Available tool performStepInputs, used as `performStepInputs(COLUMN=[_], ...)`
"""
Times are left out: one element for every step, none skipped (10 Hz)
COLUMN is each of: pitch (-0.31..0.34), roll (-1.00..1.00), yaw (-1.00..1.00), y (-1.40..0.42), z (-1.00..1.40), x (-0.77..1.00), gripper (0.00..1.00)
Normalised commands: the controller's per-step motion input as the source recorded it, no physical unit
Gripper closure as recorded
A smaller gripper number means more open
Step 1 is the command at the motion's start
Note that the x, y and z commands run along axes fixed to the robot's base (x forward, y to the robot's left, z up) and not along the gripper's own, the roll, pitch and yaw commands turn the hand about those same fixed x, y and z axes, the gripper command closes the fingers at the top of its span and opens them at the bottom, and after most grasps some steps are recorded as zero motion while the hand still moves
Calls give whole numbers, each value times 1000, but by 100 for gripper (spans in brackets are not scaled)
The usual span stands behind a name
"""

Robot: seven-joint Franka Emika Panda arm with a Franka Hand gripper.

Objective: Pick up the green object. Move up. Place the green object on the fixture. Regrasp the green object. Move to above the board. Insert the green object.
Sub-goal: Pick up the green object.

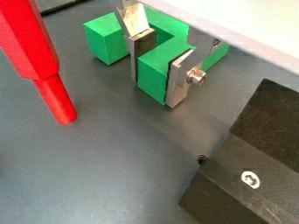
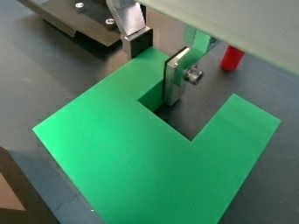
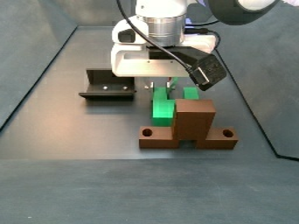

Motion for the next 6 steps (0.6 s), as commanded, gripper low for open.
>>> performStepInputs(pitch=[0, 0, 0, 0, 0, 0], roll=[0, 0, 0, 0, 0, 0], yaw=[0, 0, 0, 0, 0, 0], y=[0, 0, 0, 0, 0, 0], z=[0, 0, 0, 0, 0, 0], x=[0, 0, 0, 0, 0, 0], gripper=[100, 100, 100, 100, 100, 100])
